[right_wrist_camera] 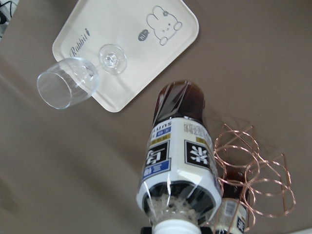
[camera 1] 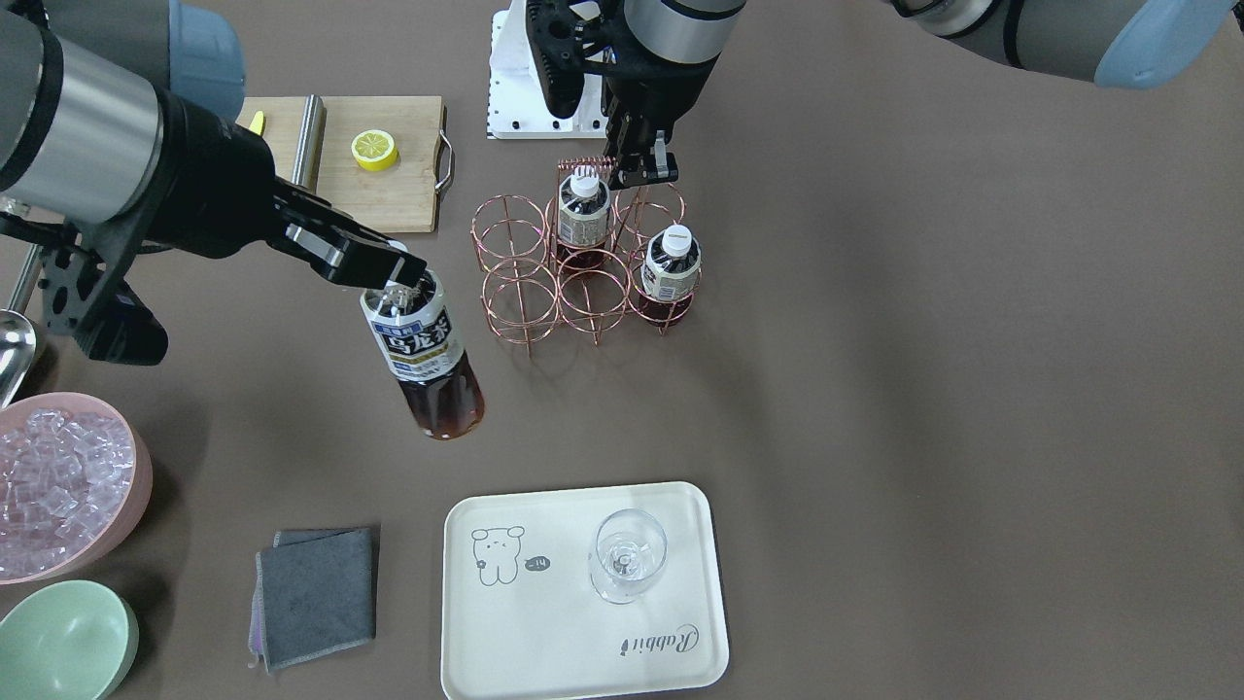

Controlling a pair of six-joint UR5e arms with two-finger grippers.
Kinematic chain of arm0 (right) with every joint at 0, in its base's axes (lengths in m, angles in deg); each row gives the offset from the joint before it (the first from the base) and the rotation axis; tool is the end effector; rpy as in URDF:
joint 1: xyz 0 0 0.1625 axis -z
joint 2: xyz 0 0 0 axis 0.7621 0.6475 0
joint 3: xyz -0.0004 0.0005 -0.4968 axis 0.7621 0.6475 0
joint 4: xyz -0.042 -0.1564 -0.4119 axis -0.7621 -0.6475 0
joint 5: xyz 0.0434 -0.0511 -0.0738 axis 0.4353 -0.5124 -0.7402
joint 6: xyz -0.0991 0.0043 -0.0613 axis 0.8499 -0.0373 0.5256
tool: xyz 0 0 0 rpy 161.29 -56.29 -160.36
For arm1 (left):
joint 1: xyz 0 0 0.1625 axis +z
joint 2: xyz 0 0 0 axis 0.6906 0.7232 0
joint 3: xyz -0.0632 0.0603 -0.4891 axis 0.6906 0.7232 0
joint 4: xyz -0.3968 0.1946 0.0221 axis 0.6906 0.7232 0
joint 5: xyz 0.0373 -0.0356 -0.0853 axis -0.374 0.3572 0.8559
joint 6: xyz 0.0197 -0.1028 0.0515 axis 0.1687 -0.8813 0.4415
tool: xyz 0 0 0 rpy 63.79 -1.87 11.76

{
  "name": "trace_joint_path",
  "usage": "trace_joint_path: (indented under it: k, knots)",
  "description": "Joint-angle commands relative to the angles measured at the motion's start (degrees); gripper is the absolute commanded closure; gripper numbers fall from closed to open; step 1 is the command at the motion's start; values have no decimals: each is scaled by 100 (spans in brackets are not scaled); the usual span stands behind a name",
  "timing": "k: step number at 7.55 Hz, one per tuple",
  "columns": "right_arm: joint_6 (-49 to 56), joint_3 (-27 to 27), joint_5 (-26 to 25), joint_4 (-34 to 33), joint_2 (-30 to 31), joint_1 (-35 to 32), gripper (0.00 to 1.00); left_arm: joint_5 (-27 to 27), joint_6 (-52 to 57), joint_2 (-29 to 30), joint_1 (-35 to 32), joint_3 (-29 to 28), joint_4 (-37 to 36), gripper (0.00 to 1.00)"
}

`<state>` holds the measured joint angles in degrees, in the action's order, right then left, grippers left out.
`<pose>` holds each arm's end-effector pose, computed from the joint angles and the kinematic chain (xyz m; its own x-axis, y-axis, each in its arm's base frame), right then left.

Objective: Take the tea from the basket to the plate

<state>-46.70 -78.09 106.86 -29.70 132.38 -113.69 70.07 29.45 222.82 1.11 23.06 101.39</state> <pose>-0.3041 -0.6816 0.1370 0.2876 0.6660 0.6883 -0.0550 0.7290 -0.6823 0.4623 -0.5067 0.0595 0.0663 0.9673 -0.2450 -0.5427 0.2410 0.8046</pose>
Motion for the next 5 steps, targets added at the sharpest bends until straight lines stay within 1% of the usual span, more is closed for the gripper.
trace_joint_path:
  k: [1, 2, 3, 4, 5]
  knots:
    - [1443, 1808, -665, -5, -1043, 286, 100, -1, 17, -214, -102, 286, -18, 100]
    - [1867, 2068, -929, -5, -1133, 392, 100, 17, 17, -345, -268, 453, -27, 100]
    - [2167, 2262, -992, 4, -1134, 427, 100, 43, 35, -616, -461, 716, -27, 100]
    - [2631, 2568, -1071, 4, -1300, 428, 100, 52, 52, -802, -759, 858, -45, 100]
    - [3158, 2954, -1133, -5, -1458, 419, 100, 165, 87, -882, -1127, 876, -71, 100]
